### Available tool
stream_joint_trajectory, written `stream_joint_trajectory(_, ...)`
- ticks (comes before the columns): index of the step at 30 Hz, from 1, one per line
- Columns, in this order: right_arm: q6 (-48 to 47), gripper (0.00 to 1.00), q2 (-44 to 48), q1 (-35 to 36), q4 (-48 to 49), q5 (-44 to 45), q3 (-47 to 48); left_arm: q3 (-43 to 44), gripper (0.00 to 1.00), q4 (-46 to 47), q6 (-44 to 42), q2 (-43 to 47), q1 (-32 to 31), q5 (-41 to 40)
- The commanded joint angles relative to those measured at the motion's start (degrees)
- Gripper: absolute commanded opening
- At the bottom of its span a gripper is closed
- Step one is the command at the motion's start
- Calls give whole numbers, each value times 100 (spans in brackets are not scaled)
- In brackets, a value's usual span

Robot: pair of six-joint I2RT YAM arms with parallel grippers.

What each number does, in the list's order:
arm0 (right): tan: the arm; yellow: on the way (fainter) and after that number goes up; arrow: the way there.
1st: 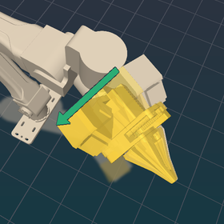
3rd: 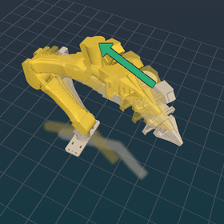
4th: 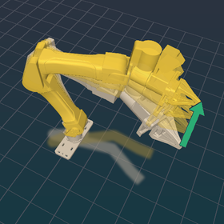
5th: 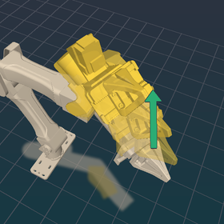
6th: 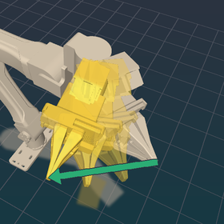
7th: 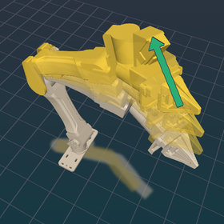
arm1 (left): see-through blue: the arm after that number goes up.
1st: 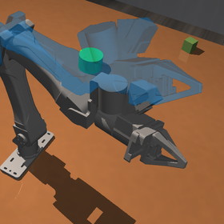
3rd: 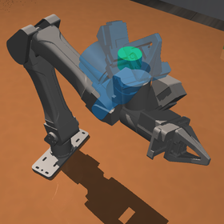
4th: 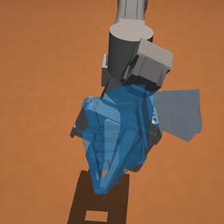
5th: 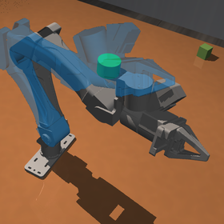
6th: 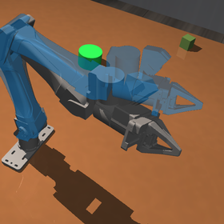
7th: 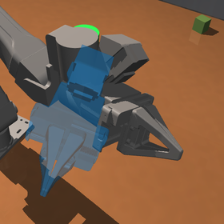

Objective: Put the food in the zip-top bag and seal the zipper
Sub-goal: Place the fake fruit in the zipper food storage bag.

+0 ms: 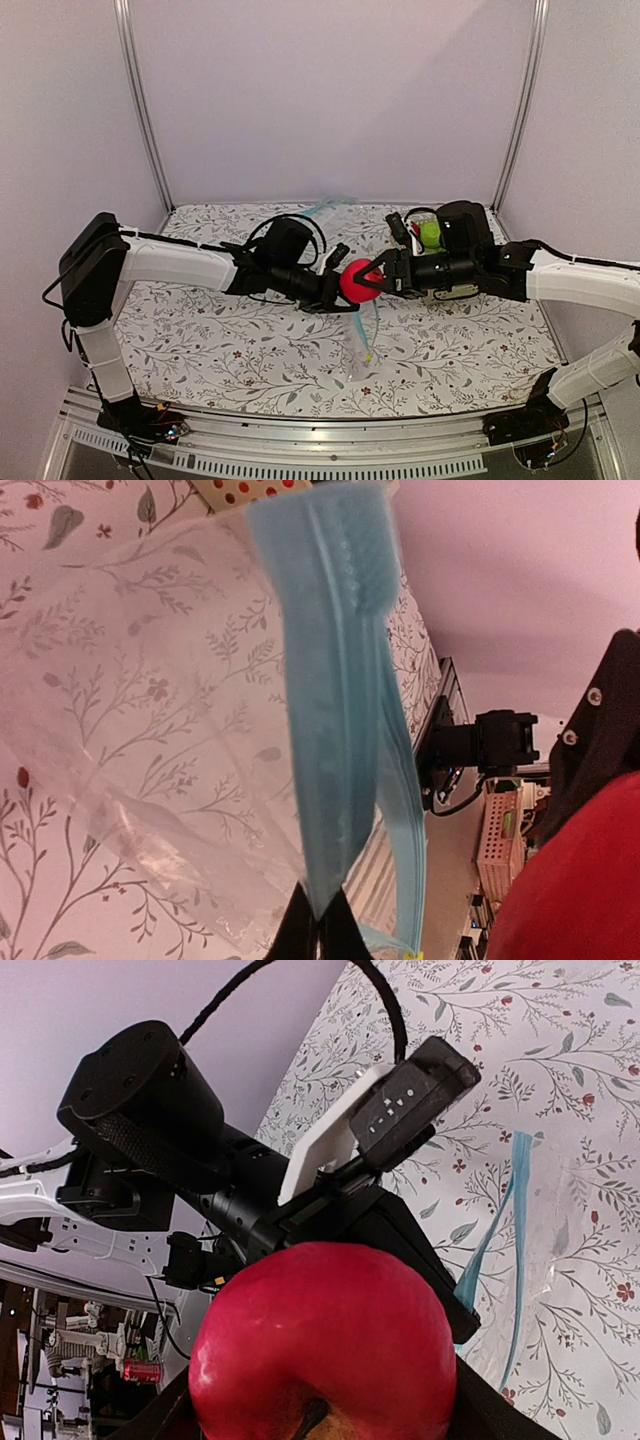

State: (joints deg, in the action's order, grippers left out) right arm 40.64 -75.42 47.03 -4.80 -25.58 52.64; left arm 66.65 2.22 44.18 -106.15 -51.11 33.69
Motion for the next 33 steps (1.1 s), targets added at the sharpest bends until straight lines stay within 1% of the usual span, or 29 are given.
stream_joint_trajectory(1,260,68,9,64,117,269,-397,-53,0,181,-55,124,-22,69)
stream_joint_trajectory(11,473,67,132,62,124,765,-804,-99,0,263,-107,303,-13,164)
stream_joint_trajectory(21,462,67,-87,63,-527,1524,-765,-126,0,297,-268,554,-13,362)
stream_joint_trajectory(28,275,66,-419,66,-791,1497,-504,-116,0,401,-331,639,-13,505)
stream_joint_trajectory(33,-9,67,-552,69,-659,984,-319,-109,0,488,-328,579,-14,557)
